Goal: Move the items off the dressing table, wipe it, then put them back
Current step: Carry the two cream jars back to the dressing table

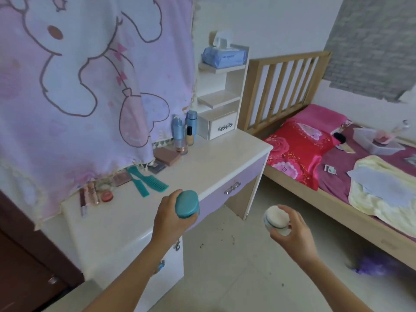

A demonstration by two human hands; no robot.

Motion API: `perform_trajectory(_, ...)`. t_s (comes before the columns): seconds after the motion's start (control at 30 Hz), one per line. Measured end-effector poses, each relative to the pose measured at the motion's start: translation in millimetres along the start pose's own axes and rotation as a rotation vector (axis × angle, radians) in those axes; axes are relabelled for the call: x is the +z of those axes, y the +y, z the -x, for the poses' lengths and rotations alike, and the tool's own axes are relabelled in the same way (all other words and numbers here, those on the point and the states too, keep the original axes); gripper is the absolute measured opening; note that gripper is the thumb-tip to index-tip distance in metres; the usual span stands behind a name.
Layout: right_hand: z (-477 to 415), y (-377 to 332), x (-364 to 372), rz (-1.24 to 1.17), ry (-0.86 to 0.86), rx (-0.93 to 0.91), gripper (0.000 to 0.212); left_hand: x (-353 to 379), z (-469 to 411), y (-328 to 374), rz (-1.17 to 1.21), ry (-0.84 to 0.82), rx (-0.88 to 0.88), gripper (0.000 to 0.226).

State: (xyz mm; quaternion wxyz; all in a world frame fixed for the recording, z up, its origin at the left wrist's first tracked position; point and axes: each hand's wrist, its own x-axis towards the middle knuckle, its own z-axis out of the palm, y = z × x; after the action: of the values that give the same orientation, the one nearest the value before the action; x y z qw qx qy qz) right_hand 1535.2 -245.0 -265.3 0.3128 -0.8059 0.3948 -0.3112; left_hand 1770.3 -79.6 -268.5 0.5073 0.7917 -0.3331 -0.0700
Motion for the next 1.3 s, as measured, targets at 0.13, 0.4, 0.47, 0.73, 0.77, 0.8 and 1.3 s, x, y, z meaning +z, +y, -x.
perform_trajectory(0.13, -65, 33, 3, -0.021, -0.003, 0.031, 0.051, 52, -58, 16, -0.017, 0.021, -0.037, 0.07)
perform_trajectory(0.4, -163, 74, 31, -0.026, -0.166, 0.049, 0.048, 118, -110, -5, -0.113, 0.064, -0.203, 0.07)
perform_trajectory(0.47, -182, 76, 46, -0.033, -0.209, 0.041, 0.048, 123, -121, -15, -0.141, 0.078, -0.243, 0.07)
perform_trajectory(0.73, -278, 71, 137, 0.051, -0.391, -0.005, 0.058, 145, -217, -61, -0.188, 0.116, -0.289, 0.073)
perform_trajectory(0.77, -291, 70, 147, 0.053, -0.404, 0.0, 0.057, 151, -232, -68, -0.193, 0.117, -0.298, 0.073)
perform_trajectory(0.8, -302, 69, 156, 0.049, -0.414, 0.006, 0.057, 157, -245, -75, -0.194, 0.124, -0.301, 0.072)
perform_trajectory(1.3, -446, 56, 269, 0.101, -0.666, -0.05, 0.062, 226, -371, -104, -0.408, 0.162, -0.248, 0.078)
